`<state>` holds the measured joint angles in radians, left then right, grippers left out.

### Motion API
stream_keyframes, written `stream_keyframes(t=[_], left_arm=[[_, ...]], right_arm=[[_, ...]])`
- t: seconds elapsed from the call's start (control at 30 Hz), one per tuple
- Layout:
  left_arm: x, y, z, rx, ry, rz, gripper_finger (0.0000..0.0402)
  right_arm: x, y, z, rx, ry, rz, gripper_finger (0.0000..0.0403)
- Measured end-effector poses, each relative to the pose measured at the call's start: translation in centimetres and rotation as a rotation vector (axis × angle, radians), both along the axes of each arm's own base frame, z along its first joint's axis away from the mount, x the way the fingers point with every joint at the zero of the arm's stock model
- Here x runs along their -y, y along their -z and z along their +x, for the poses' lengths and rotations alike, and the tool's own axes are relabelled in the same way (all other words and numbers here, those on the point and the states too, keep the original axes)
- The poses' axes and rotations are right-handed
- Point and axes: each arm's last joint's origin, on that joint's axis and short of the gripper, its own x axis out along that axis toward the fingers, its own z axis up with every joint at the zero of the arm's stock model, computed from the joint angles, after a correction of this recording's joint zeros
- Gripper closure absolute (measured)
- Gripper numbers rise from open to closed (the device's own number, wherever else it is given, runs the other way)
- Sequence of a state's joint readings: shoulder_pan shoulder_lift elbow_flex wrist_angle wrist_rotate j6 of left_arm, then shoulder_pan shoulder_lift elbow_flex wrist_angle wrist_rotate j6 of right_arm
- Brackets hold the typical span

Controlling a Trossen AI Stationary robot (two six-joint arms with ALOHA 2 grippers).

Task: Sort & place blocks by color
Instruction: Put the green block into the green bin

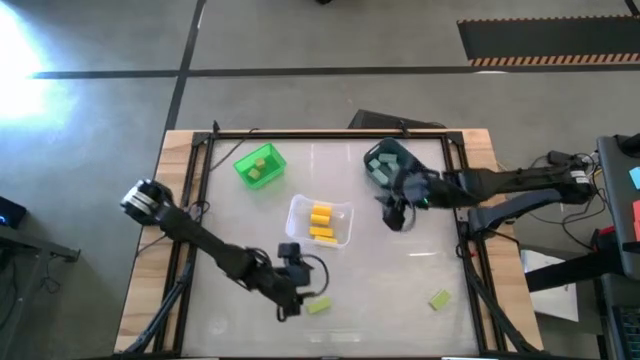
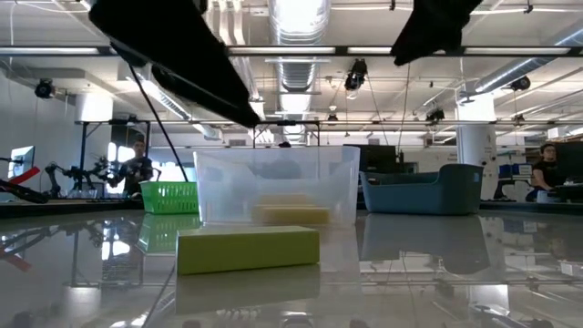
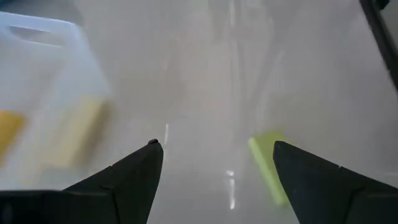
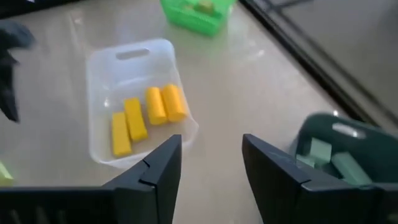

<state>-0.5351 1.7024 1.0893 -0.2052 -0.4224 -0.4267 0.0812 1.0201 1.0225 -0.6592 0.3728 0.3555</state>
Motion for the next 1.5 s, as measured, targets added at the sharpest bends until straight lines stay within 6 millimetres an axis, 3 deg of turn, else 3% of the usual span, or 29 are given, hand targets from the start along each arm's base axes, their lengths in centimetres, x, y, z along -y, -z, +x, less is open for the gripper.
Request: stream_keyframes(t=[0.23,0.47,0.77,1.07,1.23,1.5], left_arm=[[1.7,0.8,2.2,0.042,-0.05,-0.097,0.0114],[3.2,2.8,2.0,-0.01,-0.064,-0.122,0.0114],[5.2,5.3,1.7,-0.05,-0.052,-0.145,0.0114],[5.6,8.1,1.8,-0.079,-0.091,-0.121,0.012],[5.5,8.4,1.9,-0.077,-0.107,-0.106,0.0163],[5.1,7.3,1.3,-0.124,-0.073,-0.089,0.029]], right_arm=[[-3.6,-0.7,-0.5,0.077,-0.067,-0.089,0.0259],[-5.6,-0.1,-0.1,0.06,-0.162,-0.131,0.0273],[-6.1,0.5,0.6,0.031,-0.195,-0.18,0.0287],[-6.1,0.5,0.6,0.033,-0.193,-0.177,0.0301],[-6.1,0.5,0.6,0.034,-0.182,-0.163,0.0309],[-6.2,0.7,0.6,0.034,-0.176,-0.152,0.0321]])
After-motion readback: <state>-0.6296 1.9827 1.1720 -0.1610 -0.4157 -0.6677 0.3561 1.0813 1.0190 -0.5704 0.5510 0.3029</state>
